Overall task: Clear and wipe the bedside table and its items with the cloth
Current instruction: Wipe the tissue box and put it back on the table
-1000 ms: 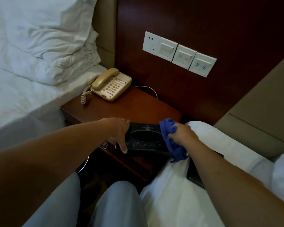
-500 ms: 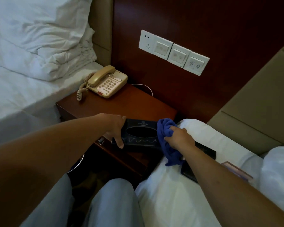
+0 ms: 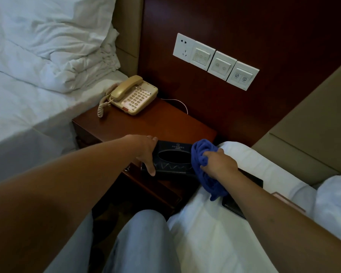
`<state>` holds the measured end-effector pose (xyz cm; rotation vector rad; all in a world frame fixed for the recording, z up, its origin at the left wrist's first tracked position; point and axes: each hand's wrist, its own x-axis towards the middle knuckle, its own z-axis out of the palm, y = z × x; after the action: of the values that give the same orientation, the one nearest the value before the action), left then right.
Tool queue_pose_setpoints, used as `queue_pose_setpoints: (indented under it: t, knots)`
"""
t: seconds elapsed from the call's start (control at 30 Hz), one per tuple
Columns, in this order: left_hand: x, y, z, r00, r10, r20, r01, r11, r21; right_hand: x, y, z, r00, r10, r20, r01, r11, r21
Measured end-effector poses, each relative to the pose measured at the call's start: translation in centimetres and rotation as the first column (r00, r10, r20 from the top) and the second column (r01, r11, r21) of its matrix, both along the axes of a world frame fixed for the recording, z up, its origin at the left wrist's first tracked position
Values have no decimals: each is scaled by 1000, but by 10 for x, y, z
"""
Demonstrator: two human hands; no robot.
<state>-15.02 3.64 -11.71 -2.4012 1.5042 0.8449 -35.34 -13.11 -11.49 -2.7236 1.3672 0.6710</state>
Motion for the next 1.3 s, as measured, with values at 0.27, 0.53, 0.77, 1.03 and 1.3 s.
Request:
queue_pose_setpoints:
  t: [0.27,0.53,0.77,1.03,1.3]
  knots:
    - [8,5,-11,993,-5,-122,-8,994,-105,41,63,0,983,181,-34,-182,983,-18]
    - [16,2,-26,989,-42,-143,20,988,-153,93,105,7,949,316,10,-316,944,95]
    - [11,3,-22,990,-10,-144,-9,991,-134,74,106,0,938,321,128,-331,942,60]
    - [10,6,-15,993,27,-117,-32,999,-37,2,29,4,973,202,113,-207,978,36]
    - [9,12,-18,993,-19,-114,8,995,-95,-25,-12,4,997,32,70,-32,999,-3]
